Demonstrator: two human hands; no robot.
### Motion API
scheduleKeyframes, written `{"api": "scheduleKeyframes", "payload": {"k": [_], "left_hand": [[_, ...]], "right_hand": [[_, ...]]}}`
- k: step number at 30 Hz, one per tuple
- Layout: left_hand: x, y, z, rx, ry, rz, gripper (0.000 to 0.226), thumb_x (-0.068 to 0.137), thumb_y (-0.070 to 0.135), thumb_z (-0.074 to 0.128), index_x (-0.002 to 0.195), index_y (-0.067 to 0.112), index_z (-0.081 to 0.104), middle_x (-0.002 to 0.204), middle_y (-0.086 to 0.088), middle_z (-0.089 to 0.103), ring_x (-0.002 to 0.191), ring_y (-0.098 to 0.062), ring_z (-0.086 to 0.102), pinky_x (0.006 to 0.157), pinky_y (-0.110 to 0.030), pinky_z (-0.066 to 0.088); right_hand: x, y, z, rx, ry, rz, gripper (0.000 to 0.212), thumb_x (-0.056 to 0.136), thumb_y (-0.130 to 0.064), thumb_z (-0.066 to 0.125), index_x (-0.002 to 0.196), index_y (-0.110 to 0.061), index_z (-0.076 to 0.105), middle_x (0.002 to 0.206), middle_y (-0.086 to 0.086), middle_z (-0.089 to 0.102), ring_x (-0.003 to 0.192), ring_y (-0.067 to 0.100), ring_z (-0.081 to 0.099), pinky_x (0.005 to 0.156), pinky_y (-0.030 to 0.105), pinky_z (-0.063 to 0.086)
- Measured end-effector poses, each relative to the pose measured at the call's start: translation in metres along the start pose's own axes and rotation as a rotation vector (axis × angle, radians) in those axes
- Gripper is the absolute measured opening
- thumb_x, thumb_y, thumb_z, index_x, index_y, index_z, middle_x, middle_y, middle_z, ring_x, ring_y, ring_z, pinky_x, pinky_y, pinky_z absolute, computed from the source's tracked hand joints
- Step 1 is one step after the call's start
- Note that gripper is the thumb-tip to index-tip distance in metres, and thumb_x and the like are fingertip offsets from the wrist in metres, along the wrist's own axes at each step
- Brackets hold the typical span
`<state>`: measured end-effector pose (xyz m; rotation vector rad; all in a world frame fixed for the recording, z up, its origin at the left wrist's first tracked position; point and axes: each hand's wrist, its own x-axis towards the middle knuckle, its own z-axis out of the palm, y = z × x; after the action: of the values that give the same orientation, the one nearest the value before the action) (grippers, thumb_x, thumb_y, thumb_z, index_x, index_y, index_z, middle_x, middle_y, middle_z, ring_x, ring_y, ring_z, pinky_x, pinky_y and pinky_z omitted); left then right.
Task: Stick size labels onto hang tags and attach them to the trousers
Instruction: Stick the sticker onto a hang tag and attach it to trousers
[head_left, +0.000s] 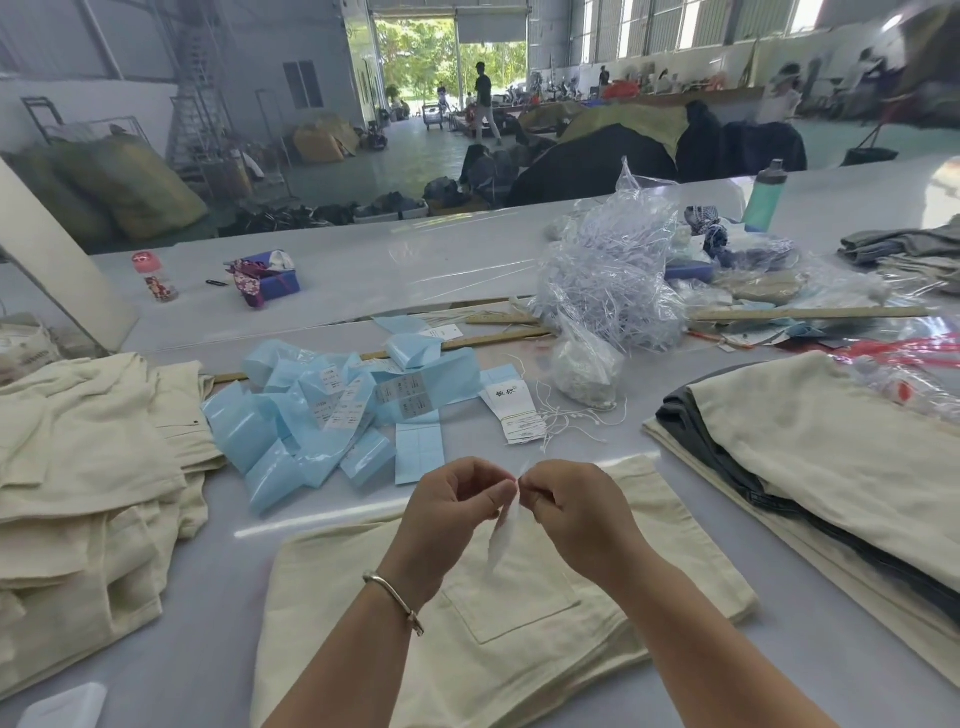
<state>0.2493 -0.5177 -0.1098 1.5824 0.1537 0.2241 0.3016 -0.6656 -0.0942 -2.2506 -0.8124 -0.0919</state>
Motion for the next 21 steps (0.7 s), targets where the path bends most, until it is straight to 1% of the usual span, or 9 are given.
{"api": "scheduleKeyframes", "payload": {"k": [5, 6, 8, 10, 12, 14, 16, 18, 21], "left_hand": [[0.008, -0.003, 0.012, 0.309, 0.029, 0.081, 0.016, 0.088, 0.004, 0.067, 0.077, 0.016, 0.068, 0.067, 0.01, 0.066, 0.065, -0.004, 0.057, 0.068, -0.02, 0.046], [0.009, -0.003, 0.014, 0.381, 0.036, 0.102, 0.018, 0.088, 0.005, 0.066, 0.077, 0.018, 0.066, 0.067, 0.011, 0.065, 0.065, -0.004, 0.057, 0.067, -0.02, 0.047], [0.012, -0.003, 0.02, 0.496, 0.062, 0.139, 0.018, 0.089, 0.005, 0.064, 0.077, 0.018, 0.062, 0.069, 0.008, 0.064, 0.068, -0.009, 0.058, 0.068, -0.023, 0.047], [0.016, -0.003, 0.026, 0.542, 0.094, 0.173, 0.015, 0.09, 0.005, 0.063, 0.078, 0.015, 0.061, 0.072, 0.005, 0.064, 0.072, -0.014, 0.059, 0.07, -0.025, 0.047], [0.021, -0.002, 0.033, 0.556, 0.108, 0.211, 0.012, 0.09, 0.007, 0.064, 0.08, 0.013, 0.063, 0.073, 0.004, 0.064, 0.071, -0.011, 0.058, 0.068, -0.022, 0.046], [0.026, 0.0, 0.042, 0.536, 0.087, 0.238, 0.012, 0.09, 0.009, 0.065, 0.08, 0.016, 0.063, 0.071, 0.005, 0.064, 0.067, -0.008, 0.055, 0.064, -0.017, 0.043], [0.031, 0.0, 0.052, 0.497, 0.055, 0.248, 0.014, 0.09, 0.009, 0.066, 0.079, 0.017, 0.062, 0.07, 0.006, 0.063, 0.065, -0.006, 0.054, 0.063, -0.016, 0.04], [0.035, -0.003, 0.063, 0.491, 0.038, 0.244, 0.015, 0.089, 0.007, 0.065, 0.078, 0.018, 0.062, 0.069, 0.007, 0.062, 0.065, -0.005, 0.054, 0.063, -0.014, 0.039], [0.042, -0.011, 0.076, 0.486, 0.008, 0.231, 0.013, 0.088, 0.008, 0.067, 0.078, 0.016, 0.063, 0.067, 0.009, 0.061, 0.064, -0.001, 0.052, 0.061, -0.013, 0.038]], "right_hand": [[-0.005, 0.014, 0.0, 0.115, -0.044, 0.034, 0.018, 0.086, -0.001, 0.054, 0.073, -0.008, 0.064, 0.073, 0.004, 0.061, 0.069, 0.022, 0.053, 0.069, 0.043, 0.048], [-0.005, 0.016, 0.0, 0.151, -0.017, 0.061, 0.02, 0.086, 0.002, 0.052, 0.085, -0.009, 0.069, 0.082, 0.002, 0.063, 0.071, 0.017, 0.052, 0.073, 0.042, 0.049], [-0.005, 0.023, -0.002, 0.196, 0.109, 0.138, 0.041, 0.086, 0.007, 0.049, 0.116, -0.014, 0.066, 0.108, -0.006, 0.063, 0.069, -0.001, 0.045, 0.078, 0.027, 0.046], [-0.004, 0.029, -0.01, 0.255, 0.216, 0.171, 0.05, 0.084, 0.007, 0.05, 0.127, -0.017, 0.06, 0.111, -0.017, 0.064, 0.06, -0.007, 0.04, 0.072, 0.021, 0.04], [-0.004, 0.034, -0.019, 0.358, 0.216, 0.163, 0.043, 0.086, 0.002, 0.056, 0.121, -0.021, 0.063, 0.084, -0.028, 0.067, 0.048, 0.002, 0.039, 0.058, 0.021, 0.041], [-0.003, 0.036, -0.024, 0.547, 0.138, 0.217, 0.034, 0.086, -0.001, 0.061, 0.115, -0.02, 0.066, 0.084, -0.019, 0.07, 0.046, 0.014, 0.045, 0.046, 0.022, 0.041], [-0.003, 0.041, -0.027, 0.726, 0.061, 0.305, 0.023, 0.087, -0.001, 0.064, 0.104, -0.015, 0.068, 0.086, -0.001, 0.072, 0.048, 0.018, 0.054, 0.044, 0.024, 0.043], [-0.004, 0.049, -0.029, 0.792, 0.039, 0.368, 0.008, 0.087, 0.0, 0.065, 0.091, -0.005, 0.069, 0.073, 0.01, 0.069, 0.051, 0.02, 0.059, 0.046, 0.024, 0.046], [-0.006, 0.068, -0.036, 0.713, 0.083, 0.396, 0.008, 0.085, -0.002, 0.068, 0.078, -0.001, 0.069, 0.057, 0.005, 0.062, 0.048, 0.017, 0.056, 0.047, 0.022, 0.045]]}}
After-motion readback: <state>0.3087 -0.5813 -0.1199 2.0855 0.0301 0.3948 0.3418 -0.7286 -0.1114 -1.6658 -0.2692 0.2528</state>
